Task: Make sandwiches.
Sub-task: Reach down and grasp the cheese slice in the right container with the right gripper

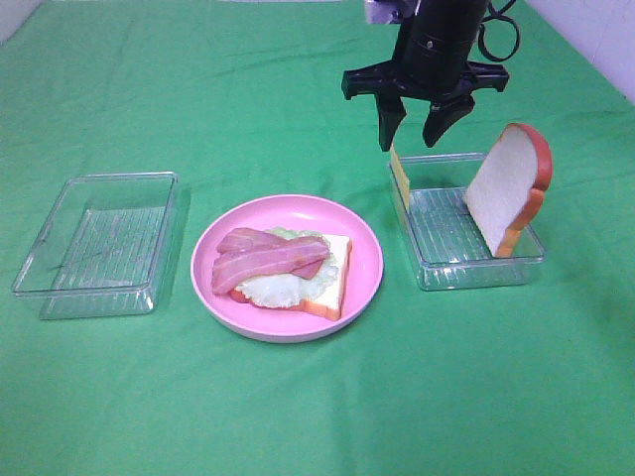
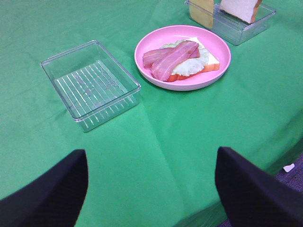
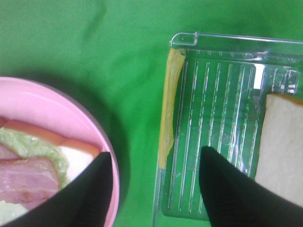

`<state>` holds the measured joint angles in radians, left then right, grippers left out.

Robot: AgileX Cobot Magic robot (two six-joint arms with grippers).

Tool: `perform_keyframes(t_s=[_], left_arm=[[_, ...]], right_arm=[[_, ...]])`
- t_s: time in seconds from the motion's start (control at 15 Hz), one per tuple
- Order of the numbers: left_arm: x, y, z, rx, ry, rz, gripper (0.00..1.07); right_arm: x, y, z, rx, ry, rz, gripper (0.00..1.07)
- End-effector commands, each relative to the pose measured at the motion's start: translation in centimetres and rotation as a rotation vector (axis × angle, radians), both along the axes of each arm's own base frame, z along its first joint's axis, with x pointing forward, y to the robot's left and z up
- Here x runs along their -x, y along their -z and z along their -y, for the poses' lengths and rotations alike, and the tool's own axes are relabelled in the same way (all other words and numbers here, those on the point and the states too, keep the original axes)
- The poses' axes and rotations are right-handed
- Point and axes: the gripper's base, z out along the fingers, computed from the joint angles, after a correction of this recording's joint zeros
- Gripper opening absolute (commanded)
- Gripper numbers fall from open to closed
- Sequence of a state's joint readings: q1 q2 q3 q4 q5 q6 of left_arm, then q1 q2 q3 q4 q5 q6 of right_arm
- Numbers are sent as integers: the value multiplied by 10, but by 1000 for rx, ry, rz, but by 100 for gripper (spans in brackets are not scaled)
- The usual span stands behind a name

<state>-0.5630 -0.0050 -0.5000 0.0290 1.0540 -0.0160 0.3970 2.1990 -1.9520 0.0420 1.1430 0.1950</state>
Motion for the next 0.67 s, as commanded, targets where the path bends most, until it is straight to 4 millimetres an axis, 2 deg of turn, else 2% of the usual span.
perform_keyframes(t_s=[0.07,0.33,0.6,0.67], left_arm=[[2,0,-1,20,7,22,72],[2,0,-1,20,7,22,72],[2,0,-1,20,7,22,72],[2,0,-1,20,7,22,72]], right_arm=[[-5,-4,0,-27,-8,48,50],[-7,5,-1,-20,-13,38,47],[-11,25,-5,-31,-16,2,47],[-12,36,-5,-21,-16,-21,47]])
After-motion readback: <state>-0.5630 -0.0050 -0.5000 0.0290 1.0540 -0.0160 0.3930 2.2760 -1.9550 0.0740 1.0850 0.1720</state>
